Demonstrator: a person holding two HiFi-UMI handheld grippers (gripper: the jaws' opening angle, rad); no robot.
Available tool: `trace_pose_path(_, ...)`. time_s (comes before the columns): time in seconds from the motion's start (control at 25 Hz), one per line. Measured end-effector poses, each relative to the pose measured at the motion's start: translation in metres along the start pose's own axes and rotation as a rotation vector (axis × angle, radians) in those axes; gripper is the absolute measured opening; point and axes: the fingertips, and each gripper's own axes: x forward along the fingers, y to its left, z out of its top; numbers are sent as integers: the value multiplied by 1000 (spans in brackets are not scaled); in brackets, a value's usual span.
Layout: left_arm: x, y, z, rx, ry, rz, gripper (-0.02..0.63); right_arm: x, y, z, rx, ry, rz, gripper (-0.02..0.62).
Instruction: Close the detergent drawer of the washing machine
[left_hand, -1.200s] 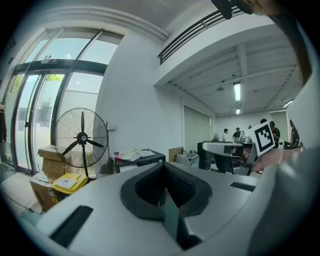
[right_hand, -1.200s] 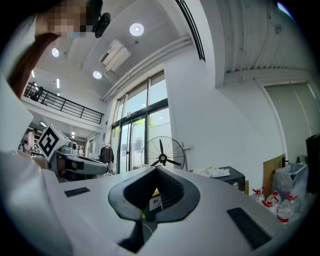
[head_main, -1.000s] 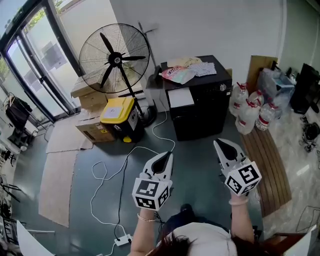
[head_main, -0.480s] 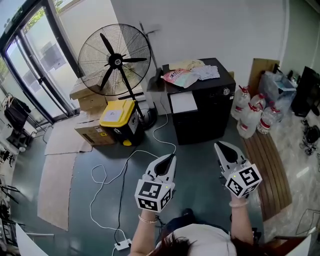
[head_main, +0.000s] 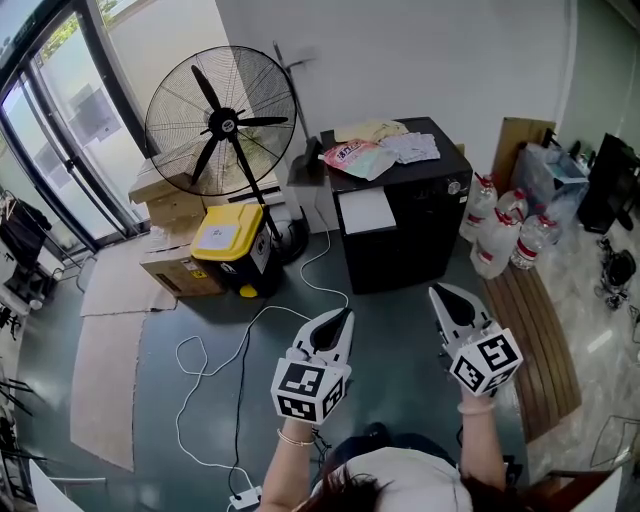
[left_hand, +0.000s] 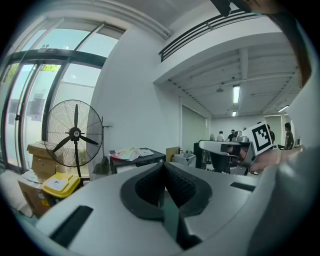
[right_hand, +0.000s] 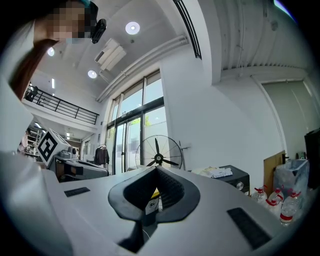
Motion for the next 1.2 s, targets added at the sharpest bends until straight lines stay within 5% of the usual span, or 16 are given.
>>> trace_pose_path(1.2,107,62,-7,-68,6,-15,20,88,-83,-39,-1,70,-21,28)
